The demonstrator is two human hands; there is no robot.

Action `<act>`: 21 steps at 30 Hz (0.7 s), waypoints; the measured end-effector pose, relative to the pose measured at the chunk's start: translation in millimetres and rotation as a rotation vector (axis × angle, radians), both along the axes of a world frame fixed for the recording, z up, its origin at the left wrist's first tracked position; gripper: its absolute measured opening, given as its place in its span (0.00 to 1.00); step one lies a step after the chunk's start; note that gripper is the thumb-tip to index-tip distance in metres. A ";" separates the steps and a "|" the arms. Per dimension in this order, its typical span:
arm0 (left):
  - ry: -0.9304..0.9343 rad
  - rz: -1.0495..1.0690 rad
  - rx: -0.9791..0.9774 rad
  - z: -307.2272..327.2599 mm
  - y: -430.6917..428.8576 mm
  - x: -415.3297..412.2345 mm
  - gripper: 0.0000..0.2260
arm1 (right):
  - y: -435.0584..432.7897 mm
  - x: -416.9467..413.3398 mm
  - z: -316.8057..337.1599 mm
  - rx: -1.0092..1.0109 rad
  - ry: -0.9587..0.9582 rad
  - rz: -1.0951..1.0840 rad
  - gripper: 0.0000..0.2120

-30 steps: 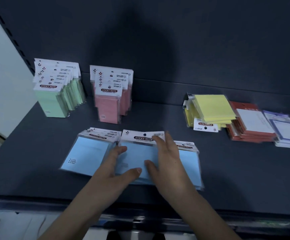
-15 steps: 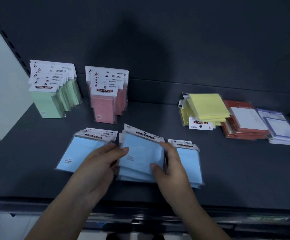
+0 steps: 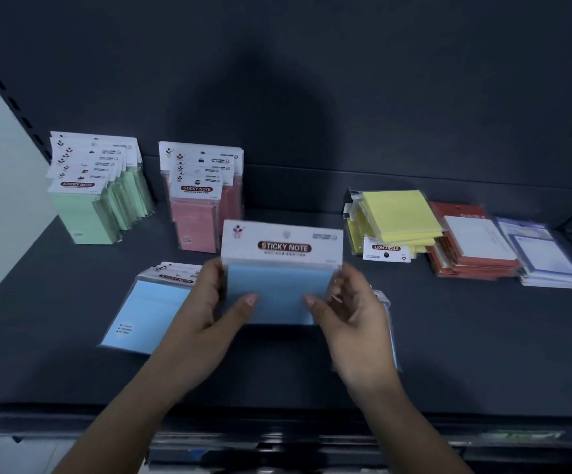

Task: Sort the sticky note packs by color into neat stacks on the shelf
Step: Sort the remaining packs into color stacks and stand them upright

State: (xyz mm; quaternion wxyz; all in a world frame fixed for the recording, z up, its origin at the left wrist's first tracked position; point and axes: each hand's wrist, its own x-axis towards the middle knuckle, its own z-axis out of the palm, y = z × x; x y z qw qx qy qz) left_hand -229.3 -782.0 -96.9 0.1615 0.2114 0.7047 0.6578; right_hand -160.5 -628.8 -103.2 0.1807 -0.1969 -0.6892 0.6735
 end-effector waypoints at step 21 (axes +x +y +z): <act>0.267 0.225 -0.389 -10.2 97.2 -116.9 0.20 | 70.5 -117.5 19.6 0.669 -0.270 -0.041 0.16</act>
